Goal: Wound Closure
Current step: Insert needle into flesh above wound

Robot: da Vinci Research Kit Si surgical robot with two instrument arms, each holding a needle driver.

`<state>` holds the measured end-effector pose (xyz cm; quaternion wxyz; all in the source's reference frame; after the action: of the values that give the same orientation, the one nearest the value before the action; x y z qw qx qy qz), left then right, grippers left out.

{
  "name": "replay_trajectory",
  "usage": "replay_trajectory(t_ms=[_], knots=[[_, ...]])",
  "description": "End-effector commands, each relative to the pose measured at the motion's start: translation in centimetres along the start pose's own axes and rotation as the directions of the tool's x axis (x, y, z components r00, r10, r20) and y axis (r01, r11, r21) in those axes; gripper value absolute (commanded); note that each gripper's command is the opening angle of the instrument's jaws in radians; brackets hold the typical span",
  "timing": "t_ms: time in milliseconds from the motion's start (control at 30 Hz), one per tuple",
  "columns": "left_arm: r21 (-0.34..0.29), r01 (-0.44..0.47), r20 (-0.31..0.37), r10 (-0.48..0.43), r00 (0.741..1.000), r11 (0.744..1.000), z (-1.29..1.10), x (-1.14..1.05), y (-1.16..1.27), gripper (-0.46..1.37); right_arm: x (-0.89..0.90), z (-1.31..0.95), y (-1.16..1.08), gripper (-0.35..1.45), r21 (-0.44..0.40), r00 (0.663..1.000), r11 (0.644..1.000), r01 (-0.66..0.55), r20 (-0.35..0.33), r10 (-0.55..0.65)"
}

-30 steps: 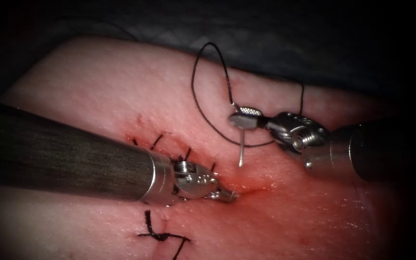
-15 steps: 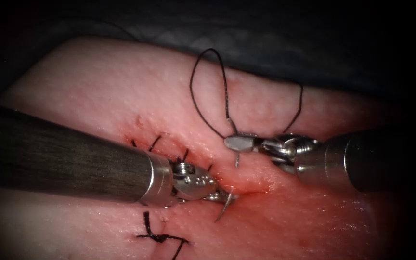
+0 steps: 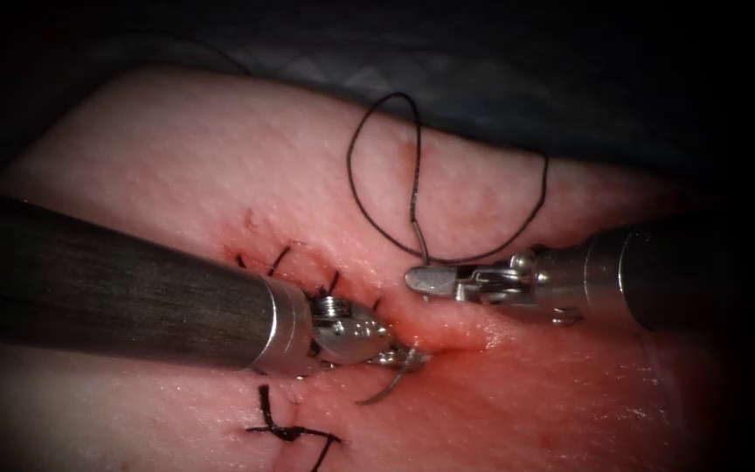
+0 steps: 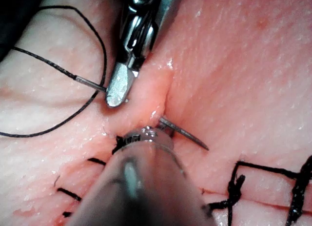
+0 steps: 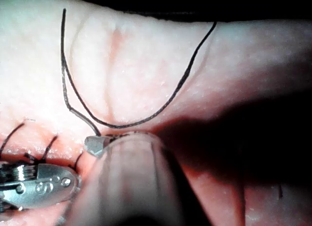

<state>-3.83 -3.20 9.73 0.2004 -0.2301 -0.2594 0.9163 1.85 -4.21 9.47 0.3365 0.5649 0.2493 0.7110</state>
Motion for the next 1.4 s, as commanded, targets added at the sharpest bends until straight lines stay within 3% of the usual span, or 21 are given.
replay_trajectory(t_ms=[33,200,300,333,367,433,567,667,767,867,900,967,1000,1067,1367,1400], knots=[[-0.008,0.000,0.000,0.000,1.000,1.000,0.00,0.00,0.00,-0.30,0.02,-0.01,0.02,-0.35,-0.005,1.000,1.000,0.005,-0.009,-0.005],[-0.006,0.000,0.000,0.000,1.000,1.000,-0.01,0.01,0.00,-0.30,0.16,-0.08,0.13,-0.35,-0.024,0.998,1.000,0.016,-0.065,-0.018],[-0.004,-0.006,0.000,0.006,1.000,1.000,-0.02,0.01,-0.01,-0.30,0.28,-0.12,0.15,-0.35,-0.001,0.985,0.994,0.112,-0.134,-0.111],[-0.004,-0.006,0.000,0.006,1.000,1.000,-0.02,0.01,-0.01,-0.30,0.33,-0.14,0.15,-0.15,0.000,0.974,0.987,0.162,-0.162,-0.160],[-0.005,-0.006,0.000,0.006,1.000,1.000,-0.02,0.01,-0.02,-0.30,0.34,-0.14,0.15,-0.07,-0.001,0.971,0.985,0.172,-0.168,-0.170],[-0.002,-0.012,0.000,0.012,1.000,1.000,-0.02,0.02,-0.02,-0.31,0.42,-0.18,0.13,0.34,-0.002,0.954,0.974,0.228,-0.201,-0.223],[0.003,-0.018,0.000,0.018,1.000,1.000,-0.03,0.02,-0.03,-0.31,0.56,-0.25,0.10,0.73,-0.022,0.919,0.949,0.314,-0.244,-0.309],[0.008,-0.029,0.000,0.029,1.000,1.000,-0.05,0.03,-0.04,-0.31,0.67,-0.32,0.05,0.98,-0.048,0.874,0.912,0.408,-0.270,-0.405],[0.013,-0.041,0.003,0.041,0.999,0.999,-0.06,0.04,-0.05,-0.31,0.75,-0.36,-0.04,1.02,-0.083,0.822,0.868,0.489,-0.288,-0.491],[0.019,-0.052,0.003,0.052,0.999,0.998,-0.08,0.05,-0.06,-0.34,0.82,-0.38,-0.18,1.02,-0.136,0.734,0.788,0.600,-0.298,-0.610],[0.019,-0.052,0.003,0.052,0.999,0.998,-0.09,0.06,-0.06,-0.34,0.83,-0.38,-0.19,1.01,-0.143,0.727,0.782,0.607,-0.296,-0.619],[0.021,-0.051,0.003,0.051,0.999,0.998,-0.09,0.06,-0.06,-0.34,0.88,-0.37,-0.25,1.00,-0.215,0.666,0.720,0.660,-0.277,-0.693],[0.021,-0.051,0.003,0.051,0.999,0.998,-0.09,0.06,-0.06,-0.34,0.89,-0.37,-0.26,0.99,-0.224,0.659,0.712,0.666,-0.272,-0.702],[0.021,-0.051,0.003,0.051,0.999,0.998,-0.10,0.06,-0.06,-0.35,0.94,-0.36,-0.27,0.96,-0.310,0.591,0.630,0.712,-0.218,-0.776],[0.022,-0.051,0.003,0.051,0.999,0.998,-0.10,0.06,-0.05,-0.35,0.99,-0.24,-0.27,0.81,-0.441,0.475,0.443,0.780,-0.042,-0.879],[0.022,-0.051,0.003,0.051,0.999,0.998,-0.10,0.06,-0.05,-0.35,0.99,-0.23,-0.28,0.77,-0.444,0.476,0.443,0.779,-0.041,-0.878]])
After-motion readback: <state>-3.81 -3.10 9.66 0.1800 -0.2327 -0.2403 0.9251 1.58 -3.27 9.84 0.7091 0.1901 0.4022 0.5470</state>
